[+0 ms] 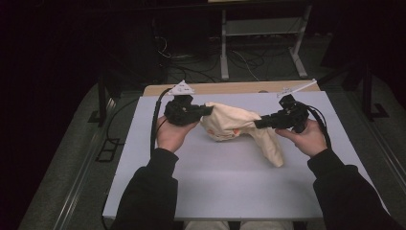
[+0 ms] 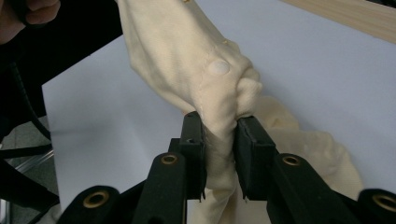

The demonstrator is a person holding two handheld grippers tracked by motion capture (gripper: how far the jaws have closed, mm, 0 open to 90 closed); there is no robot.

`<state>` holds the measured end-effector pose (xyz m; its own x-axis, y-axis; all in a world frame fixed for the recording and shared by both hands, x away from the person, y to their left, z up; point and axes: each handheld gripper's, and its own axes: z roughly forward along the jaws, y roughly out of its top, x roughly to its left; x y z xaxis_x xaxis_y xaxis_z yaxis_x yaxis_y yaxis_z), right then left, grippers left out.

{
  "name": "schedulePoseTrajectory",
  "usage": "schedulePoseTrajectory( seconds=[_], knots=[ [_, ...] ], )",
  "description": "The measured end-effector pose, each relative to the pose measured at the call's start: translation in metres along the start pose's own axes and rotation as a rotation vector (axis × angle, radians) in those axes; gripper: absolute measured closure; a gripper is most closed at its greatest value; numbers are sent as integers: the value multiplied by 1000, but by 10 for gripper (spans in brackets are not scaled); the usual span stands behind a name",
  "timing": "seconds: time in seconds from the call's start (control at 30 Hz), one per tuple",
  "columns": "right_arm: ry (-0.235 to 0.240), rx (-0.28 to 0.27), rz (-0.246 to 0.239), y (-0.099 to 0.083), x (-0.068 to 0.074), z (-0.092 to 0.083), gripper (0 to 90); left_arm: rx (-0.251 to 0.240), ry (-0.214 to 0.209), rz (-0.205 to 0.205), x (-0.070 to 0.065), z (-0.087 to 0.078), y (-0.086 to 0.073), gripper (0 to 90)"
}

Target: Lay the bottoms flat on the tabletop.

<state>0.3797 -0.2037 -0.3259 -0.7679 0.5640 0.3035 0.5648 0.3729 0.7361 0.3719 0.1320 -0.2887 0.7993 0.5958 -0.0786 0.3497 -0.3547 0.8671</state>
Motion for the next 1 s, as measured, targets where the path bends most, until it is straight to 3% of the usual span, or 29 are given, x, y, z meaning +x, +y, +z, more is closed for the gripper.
schedulePoseTrajectory(
  seconds=[0.17, 0.23, 0.33, 0.4, 0.53, 0.6, 0.63, 0.67, 0.83, 0.93, 0.97, 1.0],
  knots=[
    [53, 9, -34, 14, 23, 12, 732, -32, 53, -9, 9, -22, 3, 855],
    [71, 15, -50, 20, 31, 16, 732, -11, 80, 16, 12, -28, 5, 855],
    [86, 22, -63, 25, 39, 20, 732, -10, 90, 21, 15, -33, 7, 855],
    [130, 5, -75, 30, 48, 21, 733, -23, 97, 22, 18, -36, 9, 855],
    [171, -35, -68, 30, 52, 16, 733, -72, 85, 12, 18, -36, 15, 855],
    [158, -35, -70, 29, 52, 15, 733, -70, 83, 14, 17, -34, 15, 855],
    [102, -16, -73, 25, 48, 16, 733, -57, 77, 19, 15, -25, 16, 855],
    [102, -16, -73, 25, 48, 16, 733, -57, 77, 19, 15, -25, 16, 855],
    [40, 2, -32, 3, 34, 14, 707, -49, 38, 21, 6, 5, 18, 856],
    [-10, 12, -36, -4, 30, 8, 541, -56, 24, 23, 2, 14, 21, 856],
    [-10, 12, -36, -4, 30, 8, 541, -56, 24, 23, 2, 14, 21, 856],
    [-37, 7, -47, -5, 29, 5, 477, -52, 19, 27, 1, 16, 22, 856]
  ],
)
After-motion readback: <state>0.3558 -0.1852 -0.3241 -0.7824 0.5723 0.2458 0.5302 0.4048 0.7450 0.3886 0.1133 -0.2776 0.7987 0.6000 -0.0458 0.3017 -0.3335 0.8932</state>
